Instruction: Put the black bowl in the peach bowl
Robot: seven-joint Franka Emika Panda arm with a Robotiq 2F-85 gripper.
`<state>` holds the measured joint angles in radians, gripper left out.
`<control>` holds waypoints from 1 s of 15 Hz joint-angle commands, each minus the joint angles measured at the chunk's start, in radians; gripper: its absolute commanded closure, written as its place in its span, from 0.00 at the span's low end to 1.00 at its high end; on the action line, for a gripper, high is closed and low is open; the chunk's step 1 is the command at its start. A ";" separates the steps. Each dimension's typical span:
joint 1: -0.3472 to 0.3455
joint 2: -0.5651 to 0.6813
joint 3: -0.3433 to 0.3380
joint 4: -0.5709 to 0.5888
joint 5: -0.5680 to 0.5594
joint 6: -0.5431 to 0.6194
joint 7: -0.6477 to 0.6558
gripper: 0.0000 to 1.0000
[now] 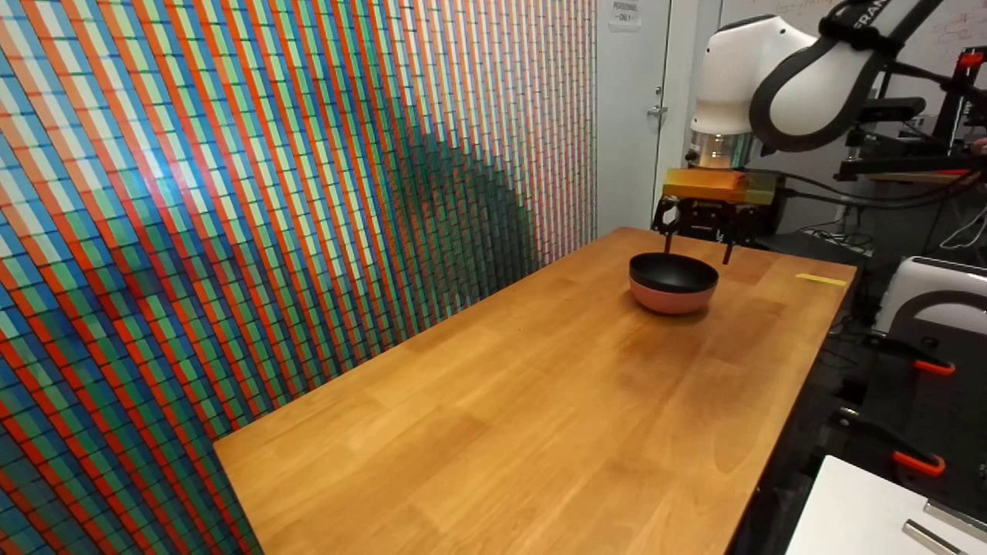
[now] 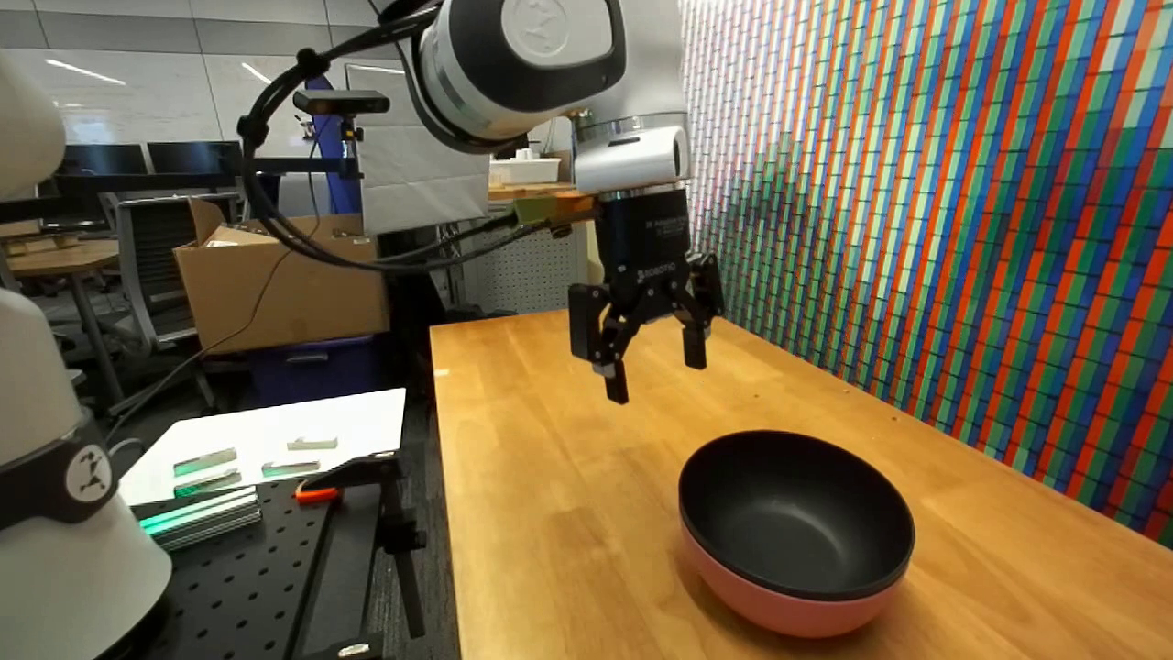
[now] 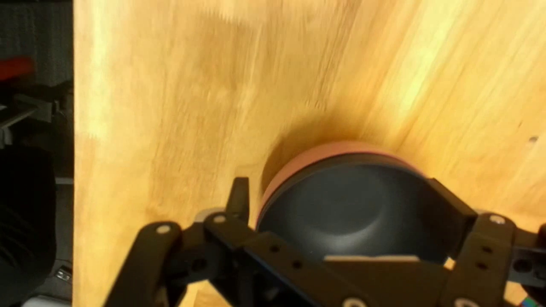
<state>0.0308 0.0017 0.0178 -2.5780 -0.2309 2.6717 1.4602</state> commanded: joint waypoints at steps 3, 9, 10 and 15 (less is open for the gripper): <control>0.069 -0.041 0.079 0.209 0.149 -0.351 -0.311 0.00; 0.082 0.018 0.100 0.426 0.111 -0.603 -0.588 0.00; 0.082 0.030 0.100 0.451 0.106 -0.625 -0.638 0.00; 0.088 0.138 0.094 0.610 0.053 -0.707 -0.872 0.00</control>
<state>0.1126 0.0513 0.1145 -2.1029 -0.1432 2.0390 0.7147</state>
